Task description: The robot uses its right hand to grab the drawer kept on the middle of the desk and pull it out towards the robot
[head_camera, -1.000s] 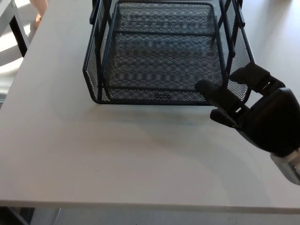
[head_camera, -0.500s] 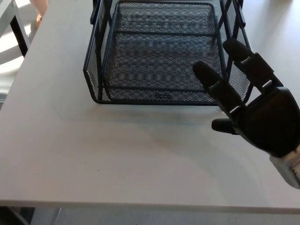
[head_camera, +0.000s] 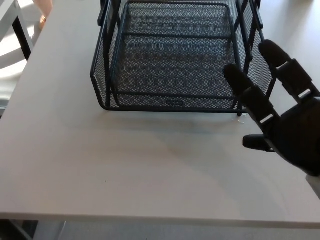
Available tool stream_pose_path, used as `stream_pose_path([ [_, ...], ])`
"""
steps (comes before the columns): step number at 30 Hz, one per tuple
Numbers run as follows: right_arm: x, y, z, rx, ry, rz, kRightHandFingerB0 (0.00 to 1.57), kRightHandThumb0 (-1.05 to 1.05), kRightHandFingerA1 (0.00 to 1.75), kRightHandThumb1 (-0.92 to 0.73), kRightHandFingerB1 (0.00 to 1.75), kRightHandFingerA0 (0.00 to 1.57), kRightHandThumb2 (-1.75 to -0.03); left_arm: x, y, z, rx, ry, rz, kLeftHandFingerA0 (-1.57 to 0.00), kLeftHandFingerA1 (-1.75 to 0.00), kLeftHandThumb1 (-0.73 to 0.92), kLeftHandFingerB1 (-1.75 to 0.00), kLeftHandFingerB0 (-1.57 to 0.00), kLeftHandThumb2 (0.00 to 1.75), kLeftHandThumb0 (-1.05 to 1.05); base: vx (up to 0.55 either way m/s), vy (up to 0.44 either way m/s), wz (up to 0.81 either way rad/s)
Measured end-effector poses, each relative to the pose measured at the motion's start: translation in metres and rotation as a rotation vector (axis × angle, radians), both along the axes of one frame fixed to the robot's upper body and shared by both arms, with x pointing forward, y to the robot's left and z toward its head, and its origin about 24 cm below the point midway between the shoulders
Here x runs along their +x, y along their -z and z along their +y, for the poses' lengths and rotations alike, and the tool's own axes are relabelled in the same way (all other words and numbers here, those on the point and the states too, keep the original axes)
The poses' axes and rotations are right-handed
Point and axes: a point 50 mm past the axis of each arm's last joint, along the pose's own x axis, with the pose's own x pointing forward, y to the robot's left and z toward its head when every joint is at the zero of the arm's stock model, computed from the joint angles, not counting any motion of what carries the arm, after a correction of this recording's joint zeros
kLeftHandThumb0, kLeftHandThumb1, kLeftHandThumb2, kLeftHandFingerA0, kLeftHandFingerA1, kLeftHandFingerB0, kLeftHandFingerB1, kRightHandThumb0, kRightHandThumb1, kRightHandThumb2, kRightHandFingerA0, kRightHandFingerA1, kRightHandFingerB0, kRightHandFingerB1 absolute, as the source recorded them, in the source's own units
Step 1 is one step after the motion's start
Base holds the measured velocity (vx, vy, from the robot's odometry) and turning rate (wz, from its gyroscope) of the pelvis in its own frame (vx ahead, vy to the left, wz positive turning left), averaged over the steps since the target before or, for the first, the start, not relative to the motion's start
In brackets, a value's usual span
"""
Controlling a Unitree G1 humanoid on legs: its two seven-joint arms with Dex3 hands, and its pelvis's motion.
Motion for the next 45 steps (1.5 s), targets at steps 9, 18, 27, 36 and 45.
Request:
stream_pose_path([
  [9, -0.038, -0.023, -0.041, -0.009, 0.073, -0.029, 0.00, -1.05, 0.15, -0.61, 0.15, 0.00, -1.03, -0.003, -0.001, -0.001, -0.001, 0.001, 0.011, -0.59, -0.83, 0.69, -0.58, -0.60, 0.60, -0.31, 0.00, 0.000, 0.00],
  [18, -0.068, -0.030, -0.081, 0.014, 0.196, -0.009, 0.00, -0.90, 0.13, -0.63, 0.15, 0.00, -0.60, -0.004, -0.001, 0.001, 0.002, -0.008, 0.017, -0.60, -0.86, 0.68, -0.61, -0.61, 0.60, -0.31, 0.00, 0.000, 0.00],
  [27, -0.081, -0.012, -0.133, 0.026, 0.368, 0.019, 0.09, -0.83, 0.42, -0.70, 0.33, 0.01, -0.61, -0.002, -0.002, 0.001, 0.002, -0.008, 0.011, -0.62, -0.85, 0.67, -0.60, -0.60, 0.60, -0.34, 0.00, 0.000, 0.00],
  [36, -0.097, 0.023, -0.184, 0.034, 0.567, 0.115, 0.12, -0.73, 0.59, -0.52, 0.50, 0.05, -0.86, -0.002, -0.002, 0.001, 0.001, -0.006, 0.009, -0.58, -0.83, 0.69, -0.59, -0.60, 0.60, -0.31, 0.00, 0.000, 0.00],
  [45, -0.128, 0.063, -0.223, 0.080, 0.781, 0.247, 0.12, -0.72, 0.58, -0.54, 0.48, 0.07, -0.87, -0.001, -0.002, 0.000, 0.000, -0.003, 0.006, -0.62, -0.83, 0.68, -0.59, -0.60, 0.61, -0.32, 0.00, 0.000, 0.00],
])
